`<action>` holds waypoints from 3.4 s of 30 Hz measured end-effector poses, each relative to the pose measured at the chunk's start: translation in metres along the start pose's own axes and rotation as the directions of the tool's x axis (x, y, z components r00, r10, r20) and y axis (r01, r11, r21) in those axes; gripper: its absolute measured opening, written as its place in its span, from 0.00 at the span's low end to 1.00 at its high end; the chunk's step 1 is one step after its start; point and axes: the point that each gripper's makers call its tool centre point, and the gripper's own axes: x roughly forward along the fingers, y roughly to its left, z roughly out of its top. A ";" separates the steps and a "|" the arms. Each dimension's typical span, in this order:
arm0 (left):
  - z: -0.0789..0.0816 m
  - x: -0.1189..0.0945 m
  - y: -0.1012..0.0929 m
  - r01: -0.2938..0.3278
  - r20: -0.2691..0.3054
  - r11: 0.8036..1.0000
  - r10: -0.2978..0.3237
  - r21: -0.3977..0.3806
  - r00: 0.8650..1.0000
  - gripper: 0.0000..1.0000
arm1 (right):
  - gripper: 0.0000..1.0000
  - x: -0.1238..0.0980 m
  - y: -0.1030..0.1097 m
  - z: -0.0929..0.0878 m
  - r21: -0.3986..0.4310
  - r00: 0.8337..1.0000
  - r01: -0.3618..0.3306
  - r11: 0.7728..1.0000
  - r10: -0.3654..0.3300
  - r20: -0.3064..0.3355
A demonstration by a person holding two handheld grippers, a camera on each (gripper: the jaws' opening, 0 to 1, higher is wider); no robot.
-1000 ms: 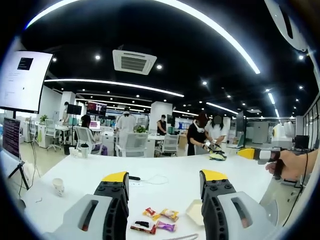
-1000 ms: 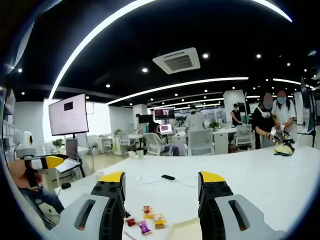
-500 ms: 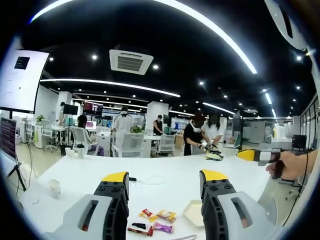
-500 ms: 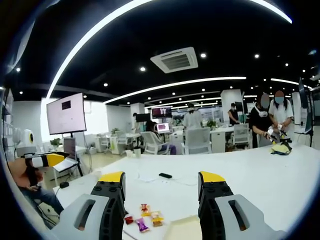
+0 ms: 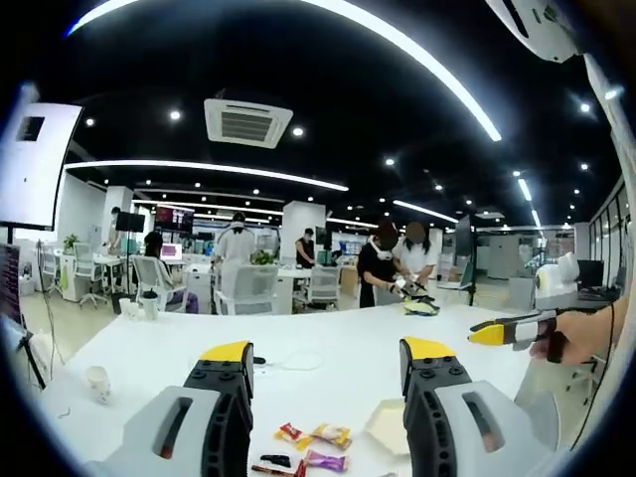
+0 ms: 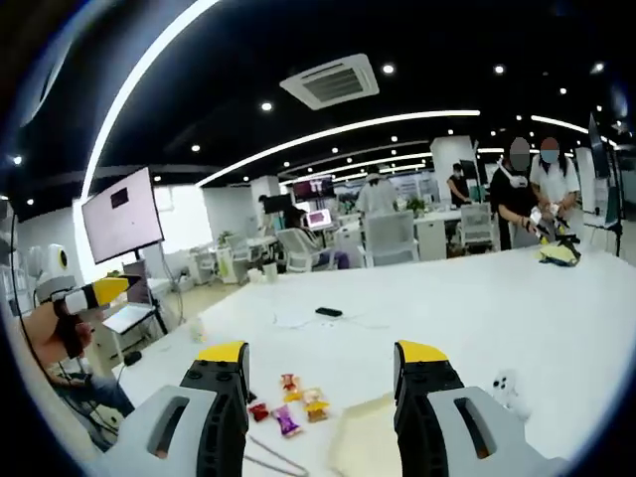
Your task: Place the target food into the container with the food tongs after gripping and lifting it, then release it inside without dropping or visibly crushing the food.
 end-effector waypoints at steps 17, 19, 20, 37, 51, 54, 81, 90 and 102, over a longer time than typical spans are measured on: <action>-0.013 -0.007 -0.017 0.126 -0.029 0.975 -0.123 0.181 0.992 0.68 | 0.61 -0.025 0.014 0.020 0.031 0.994 0.005 1.000 -0.008 0.108; -0.021 -0.016 -0.012 0.120 -0.049 0.975 -0.113 0.185 0.992 0.68 | 0.61 -0.033 0.009 0.016 0.033 0.995 0.026 0.999 -0.029 0.097; -0.023 -0.018 -0.011 0.118 -0.053 0.975 -0.110 0.186 0.993 0.68 | 0.60 -0.036 0.007 0.014 0.035 0.995 0.034 0.999 -0.037 0.094; -0.046 -0.028 -0.005 0.105 -0.098 0.978 -0.088 0.181 0.991 0.63 | 0.60 -0.050 0.012 0.012 -0.068 0.997 0.051 0.996 -0.048 0.053; -0.085 -0.023 -0.014 0.215 -0.258 0.950 -0.154 0.226 0.954 0.61 | 0.60 -0.043 0.023 0.012 -0.156 1.000 -0.002 0.988 0.006 0.027; -0.101 -0.028 -0.010 0.237 -0.318 0.943 -0.156 0.235 0.935 0.58 | 0.60 -0.044 0.026 0.008 -0.154 1.000 -0.008 0.988 0.011 0.018; -0.187 -0.037 -0.018 0.392 -0.541 0.884 -0.206 0.254 0.815 0.36 | 0.59 -0.059 0.018 -0.030 -0.093 0.998 -0.003 0.996 -0.002 -0.063; -0.198 -0.026 -0.015 0.393 -0.549 0.890 -0.214 0.231 0.808 0.36 | 0.59 -0.056 0.011 -0.029 -0.078 0.998 0.014 0.997 -0.018 -0.060; -0.215 -0.022 -0.018 0.395 -0.573 0.896 -0.218 0.204 0.790 0.37 | 0.59 -0.049 0.013 -0.030 -0.085 0.998 -0.001 0.996 -0.004 -0.063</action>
